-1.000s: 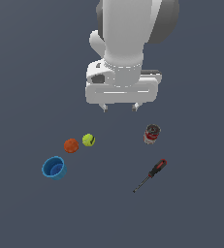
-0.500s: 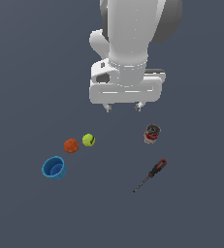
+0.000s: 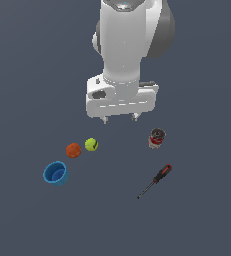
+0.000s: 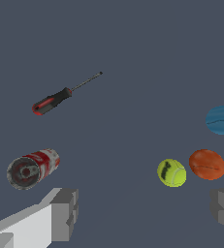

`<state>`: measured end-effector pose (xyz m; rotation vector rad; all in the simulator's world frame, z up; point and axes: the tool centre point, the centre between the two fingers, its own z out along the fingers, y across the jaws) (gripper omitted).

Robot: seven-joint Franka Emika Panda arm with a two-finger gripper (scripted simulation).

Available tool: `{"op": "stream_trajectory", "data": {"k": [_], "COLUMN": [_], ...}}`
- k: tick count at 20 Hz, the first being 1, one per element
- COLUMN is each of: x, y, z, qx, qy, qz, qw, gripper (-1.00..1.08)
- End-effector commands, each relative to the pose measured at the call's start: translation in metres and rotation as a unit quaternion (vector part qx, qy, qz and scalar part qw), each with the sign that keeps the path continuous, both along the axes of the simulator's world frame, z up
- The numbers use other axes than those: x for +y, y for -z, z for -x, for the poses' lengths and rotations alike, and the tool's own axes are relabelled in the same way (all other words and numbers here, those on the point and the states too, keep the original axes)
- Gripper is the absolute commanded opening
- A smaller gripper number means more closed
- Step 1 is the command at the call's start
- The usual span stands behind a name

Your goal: Pick up a designated object from a clutter of objects.

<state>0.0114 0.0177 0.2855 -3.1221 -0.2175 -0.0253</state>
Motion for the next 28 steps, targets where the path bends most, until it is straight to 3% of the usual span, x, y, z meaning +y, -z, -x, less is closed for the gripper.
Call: {"op": "stream_trajectory", "data": {"k": [1,14,28], "x": [-0.009,-0.065,-0.120], "y": [0.012,0.091,0.167], "z": [0.000,0.009,0.038], "qx": [0.000,0.001,0.004], "qy": [-0.016,-0.126,-0.239], "qz": [0.000,0.002,0.006], "qw": [0.9999,0.9920,0.9710], "gripper": [1.00,1.00,1.00]}}
